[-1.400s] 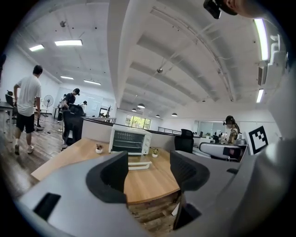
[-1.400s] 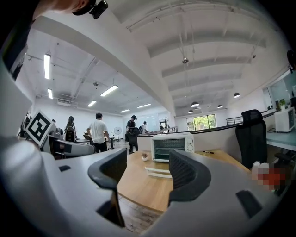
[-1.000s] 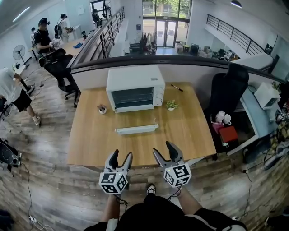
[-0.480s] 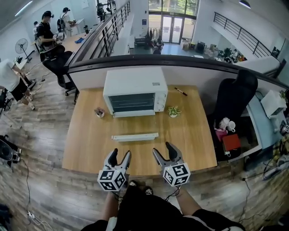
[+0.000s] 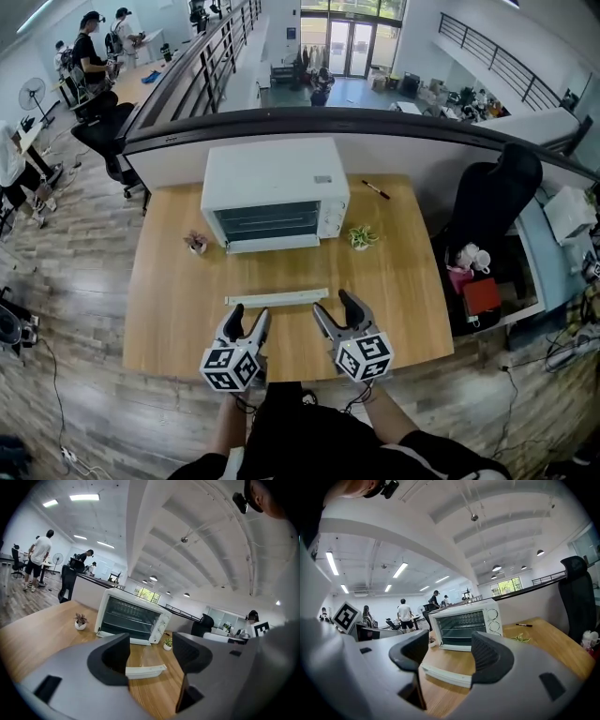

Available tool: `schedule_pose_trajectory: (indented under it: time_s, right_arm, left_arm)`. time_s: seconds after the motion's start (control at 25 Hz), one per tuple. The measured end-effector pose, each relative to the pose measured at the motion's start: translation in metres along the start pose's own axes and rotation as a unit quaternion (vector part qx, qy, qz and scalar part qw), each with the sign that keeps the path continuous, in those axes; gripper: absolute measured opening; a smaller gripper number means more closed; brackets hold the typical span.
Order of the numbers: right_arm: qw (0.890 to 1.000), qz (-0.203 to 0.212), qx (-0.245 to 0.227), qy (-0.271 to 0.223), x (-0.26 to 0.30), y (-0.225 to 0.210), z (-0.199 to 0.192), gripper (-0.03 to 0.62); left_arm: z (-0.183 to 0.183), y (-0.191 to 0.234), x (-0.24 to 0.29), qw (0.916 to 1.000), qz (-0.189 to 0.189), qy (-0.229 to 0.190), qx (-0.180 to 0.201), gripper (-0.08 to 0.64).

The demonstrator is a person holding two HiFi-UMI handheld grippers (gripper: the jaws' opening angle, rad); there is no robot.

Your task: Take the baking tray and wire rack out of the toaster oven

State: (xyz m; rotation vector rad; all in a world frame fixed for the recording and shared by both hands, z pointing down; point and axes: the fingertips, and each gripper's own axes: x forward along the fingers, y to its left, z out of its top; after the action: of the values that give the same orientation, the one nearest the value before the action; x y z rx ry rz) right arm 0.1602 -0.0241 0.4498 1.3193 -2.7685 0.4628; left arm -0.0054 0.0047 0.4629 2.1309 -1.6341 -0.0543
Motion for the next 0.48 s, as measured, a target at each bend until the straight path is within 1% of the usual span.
schedule_pose_trajectory:
  time_s: [0.16,0.24,0.36,0.48]
  right_arm:
    - [1.000,0.002,0.014,0.011,0.038,-0.016,-0.001,0.281]
    - [0.999,0.002,0.026,0.020,0.057,-0.022,-0.004,0.279]
    - [0.998,-0.001,0.040,0.043,0.084,-0.032,-0.015,0.279]
    - [0.997,-0.002,0.048,0.057,0.115,-0.038,-0.023,0.279]
  left_arm:
    - [0.010,0.018,0.037,0.9998,-0.007,-0.001,-0.016,0.265]
    - [0.015,0.027,0.055,0.9994,-0.013,0.003,-0.032,0.265]
    - [0.007,0.043,0.082,0.9973,-0.017,0.022,-0.068,0.265]
    - [0.003,0.062,0.108,0.9959,-0.018,0.034,-0.082,0.265]
